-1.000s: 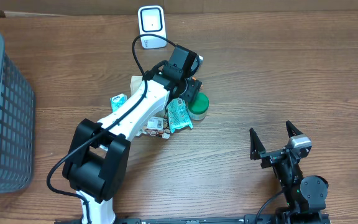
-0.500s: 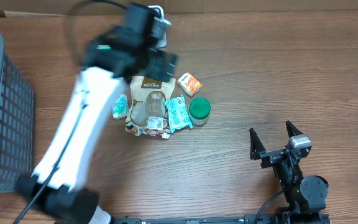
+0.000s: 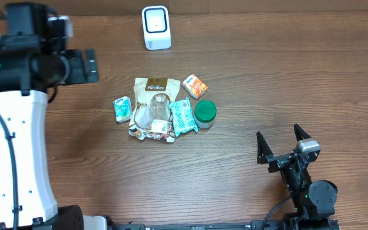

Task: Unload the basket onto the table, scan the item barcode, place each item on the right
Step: 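Withdraw the left gripper to the left side above the basket, then raise the right gripper and move it over the green-capped jar, then lower the right gripper onto the green-capped jar and close on it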

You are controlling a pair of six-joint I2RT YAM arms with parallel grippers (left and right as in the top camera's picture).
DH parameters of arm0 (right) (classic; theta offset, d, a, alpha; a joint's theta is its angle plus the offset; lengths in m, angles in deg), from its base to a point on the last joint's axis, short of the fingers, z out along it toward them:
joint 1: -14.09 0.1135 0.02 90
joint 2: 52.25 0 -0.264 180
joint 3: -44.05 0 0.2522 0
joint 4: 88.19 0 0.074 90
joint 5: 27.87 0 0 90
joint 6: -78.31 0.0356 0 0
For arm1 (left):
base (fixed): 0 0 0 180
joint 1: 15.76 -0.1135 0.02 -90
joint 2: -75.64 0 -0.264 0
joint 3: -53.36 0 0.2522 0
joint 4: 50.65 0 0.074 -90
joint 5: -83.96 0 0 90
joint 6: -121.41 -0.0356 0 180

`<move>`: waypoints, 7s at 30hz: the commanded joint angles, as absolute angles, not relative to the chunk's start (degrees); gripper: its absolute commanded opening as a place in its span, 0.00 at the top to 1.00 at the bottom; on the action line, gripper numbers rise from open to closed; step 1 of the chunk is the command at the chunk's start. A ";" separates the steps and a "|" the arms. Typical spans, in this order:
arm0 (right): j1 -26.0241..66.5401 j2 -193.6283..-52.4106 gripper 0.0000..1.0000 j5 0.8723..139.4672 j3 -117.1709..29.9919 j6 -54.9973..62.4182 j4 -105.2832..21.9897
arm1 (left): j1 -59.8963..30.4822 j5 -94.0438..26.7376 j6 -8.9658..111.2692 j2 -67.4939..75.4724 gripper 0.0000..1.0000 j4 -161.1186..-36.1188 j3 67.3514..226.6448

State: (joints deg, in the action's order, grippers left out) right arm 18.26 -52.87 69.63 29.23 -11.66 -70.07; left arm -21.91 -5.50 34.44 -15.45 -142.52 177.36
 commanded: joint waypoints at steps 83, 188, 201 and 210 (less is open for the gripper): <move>18.54 -67.89 0.00 79.73 8.64 -11.41 -61.18 | -36.36 -20.67 22.84 -19.74 0.00 -143.68 177.84; 47.83 -158.09 0.00 53.61 -48.43 -6.39 -29.33 | -36.36 -20.67 22.84 -19.74 0.01 -143.68 177.84; 47.83 -159.07 0.29 53.55 -48.43 -6.41 -29.79 | -36.36 -20.67 22.84 -19.74 0.01 -143.68 177.84; 47.79 -158.99 0.41 53.61 -49.00 -12.05 -29.81 | -36.36 -20.67 22.84 -19.74 0.00 -143.68 177.84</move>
State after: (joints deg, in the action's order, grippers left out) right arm 47.61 -159.09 54.23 -46.99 -7.74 -29.83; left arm -36.49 -20.23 23.86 -19.54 -143.72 177.36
